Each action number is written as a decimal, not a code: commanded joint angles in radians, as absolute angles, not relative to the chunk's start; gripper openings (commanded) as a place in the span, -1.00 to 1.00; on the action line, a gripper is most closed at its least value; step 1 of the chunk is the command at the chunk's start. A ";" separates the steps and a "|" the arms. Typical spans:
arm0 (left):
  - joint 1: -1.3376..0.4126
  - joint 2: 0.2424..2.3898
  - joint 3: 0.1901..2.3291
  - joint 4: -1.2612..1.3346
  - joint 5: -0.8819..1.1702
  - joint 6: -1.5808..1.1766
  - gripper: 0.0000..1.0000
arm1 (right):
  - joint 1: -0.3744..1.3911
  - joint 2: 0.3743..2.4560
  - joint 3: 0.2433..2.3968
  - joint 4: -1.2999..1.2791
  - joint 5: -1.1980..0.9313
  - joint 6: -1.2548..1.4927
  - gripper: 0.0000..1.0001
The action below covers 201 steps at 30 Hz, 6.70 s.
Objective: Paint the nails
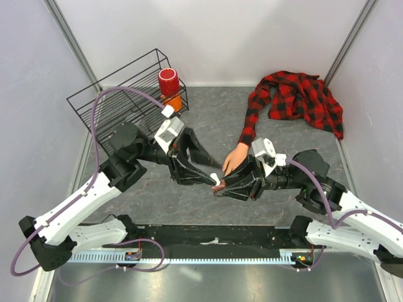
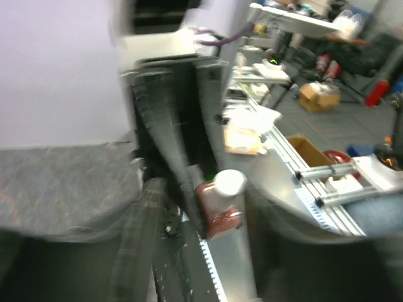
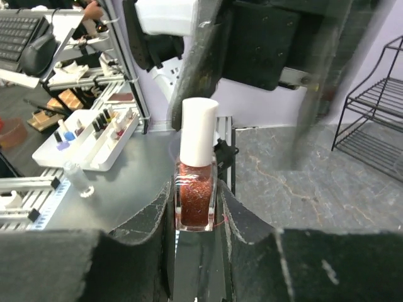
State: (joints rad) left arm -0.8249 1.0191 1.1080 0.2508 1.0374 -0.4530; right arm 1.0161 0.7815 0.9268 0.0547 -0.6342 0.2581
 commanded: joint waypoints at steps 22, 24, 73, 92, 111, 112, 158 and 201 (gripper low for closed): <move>-0.799 1.029 1.299 -0.241 0.229 -0.379 0.47 | 1.048 0.927 1.147 -0.193 0.161 -0.021 -1.00; -0.805 1.043 1.298 -0.242 0.227 -0.377 0.41 | 1.048 0.930 1.147 -0.192 0.161 -0.021 -1.00; -0.828 0.982 1.302 -0.264 0.304 -0.310 0.69 | 1.048 0.871 1.109 -0.226 0.028 0.008 -1.00; -0.830 1.098 1.315 -0.245 0.419 -0.354 -0.13 | 1.048 0.859 1.088 -0.199 0.061 -0.020 -1.00; -0.830 1.025 1.288 -0.151 0.588 -0.362 0.02 | 1.048 0.744 0.976 -0.043 -0.475 0.098 -1.00; -0.830 1.017 1.308 -0.184 0.553 -0.344 0.28 | 1.048 0.744 0.979 -0.084 -0.419 0.092 -1.00; -0.911 1.206 1.459 -0.635 -0.128 -0.129 -0.97 | 1.048 0.821 0.937 -0.235 0.357 0.069 0.89; -0.580 1.507 0.861 -0.130 -0.571 -0.695 0.42 | 1.046 0.730 0.793 -0.232 0.505 0.193 0.94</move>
State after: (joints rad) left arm -0.5819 1.5837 0.8711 -0.1295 -0.5247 -0.6651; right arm 1.0454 0.7414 0.7799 -0.2634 0.4953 0.1719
